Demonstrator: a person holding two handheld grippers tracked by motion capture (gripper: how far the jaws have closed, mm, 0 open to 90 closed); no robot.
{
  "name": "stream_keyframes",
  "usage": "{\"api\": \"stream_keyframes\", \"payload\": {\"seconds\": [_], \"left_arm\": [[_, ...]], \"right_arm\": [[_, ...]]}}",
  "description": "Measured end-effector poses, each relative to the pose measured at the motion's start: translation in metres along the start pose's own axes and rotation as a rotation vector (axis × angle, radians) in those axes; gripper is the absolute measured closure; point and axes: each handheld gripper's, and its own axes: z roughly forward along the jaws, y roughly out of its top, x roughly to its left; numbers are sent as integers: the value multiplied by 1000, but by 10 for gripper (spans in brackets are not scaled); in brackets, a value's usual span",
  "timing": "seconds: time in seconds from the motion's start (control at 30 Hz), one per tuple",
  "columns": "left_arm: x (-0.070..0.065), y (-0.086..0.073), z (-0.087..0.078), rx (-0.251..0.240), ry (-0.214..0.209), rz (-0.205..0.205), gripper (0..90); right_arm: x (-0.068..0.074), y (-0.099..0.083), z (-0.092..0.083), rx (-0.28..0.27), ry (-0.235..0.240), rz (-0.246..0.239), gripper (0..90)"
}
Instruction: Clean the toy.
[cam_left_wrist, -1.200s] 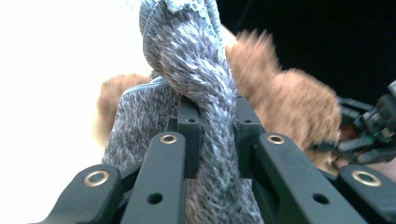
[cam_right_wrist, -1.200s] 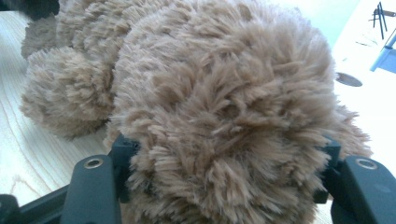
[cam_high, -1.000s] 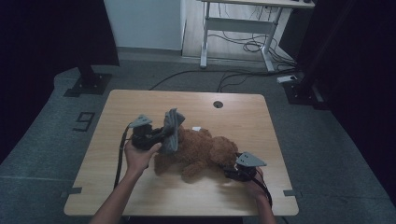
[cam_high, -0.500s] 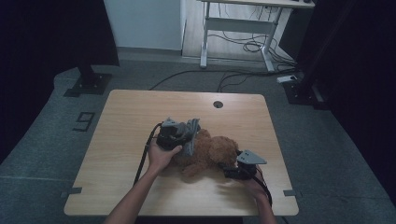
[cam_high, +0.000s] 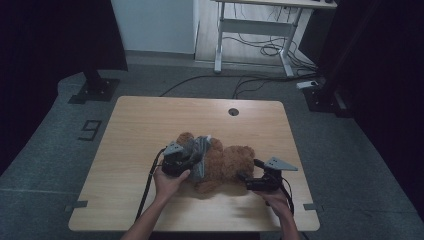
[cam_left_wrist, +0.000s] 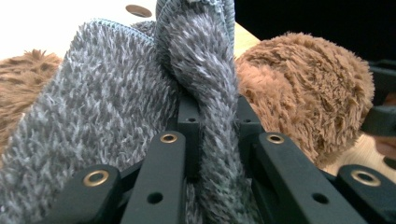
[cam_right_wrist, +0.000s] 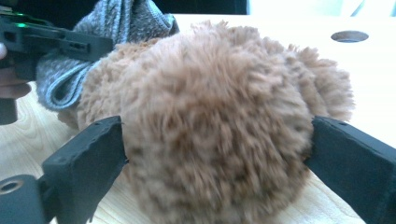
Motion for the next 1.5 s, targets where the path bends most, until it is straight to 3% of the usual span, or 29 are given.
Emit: {"api": "stream_keyframes", "payload": {"seconds": [0.13, 0.17, 0.27, 0.3, 0.47, 0.5, 0.53, 0.57, 0.67, 0.7, 0.77, 0.93, 1.03, 1.13, 1.17, 1.2, 1.3, 1.5], "left_arm": [[-3, -4, -3, -3, -3, 7, 781], [-3, -6, -4, -6, -2, 11, 781], [-4, -8, -5, -8, -7, 11, 781], [-4, -9, -6, -9, -11, 12, 780], [-6, -10, -11, -16, -23, -20, 776], [-9, -6, -15, -22, -24, -28, 773], [-9, -6, -15, -22, -24, -28, 772], [-15, 3, -18, -37, -11, -10, 771], [-22, 16, -21, -65, -7, 18, 774], [-28, 28, -22, -97, -21, 31, 774], [-40, 44, -17, -109, -45, 52, 775], [-74, 65, 21, -37, -82, 109, 773], [-87, 70, 53, 28, -102, 100, 772], [-96, 66, 78, 94, -111, 97, 771], [-99, 60, 89, 141, -96, 116, 771], [-99, 56, 95, 152, -88, 123, 770], [-96, 52, 95, 146, -97, 97, 777], [-85, 51, 77, 142, -40, 103, 779]], "right_arm": [[6, -1, 17, 66, -38, 16, 11], [7, -4, 27, 112, -61, 9, 28], [7, -8, 33, 144, -81, -13, 71], [7, -11, 34, 134, -79, -19, 140], [6, -12, 33, 118, -68, -49, 250], [7, -13, 33, 102, -63, -82, 301], [7, -13, 33, 102, -63, -82, 301], [8, -14, 34, 91, -71, -120, 332], [9, -15, 34, 88, -74, -144, 342], [9, -15, 34, 87, -73, -146, 346], [9, -15, 34, 84, -71, -157, 347], [8, -16, 33, 82, -63, -165, 347], [8, -16, 32, 78, -60, -174, 345], [8, -18, 31, 78, -60, -200, 344], [9, -18, 31, 80, -61, -202, 345], [9, -18, 30, 86, -62, -220, 345], [8, -19, 30, 99, -68, -231, 346], [11, -20, 30, 95, -75, -250, 356]]}}
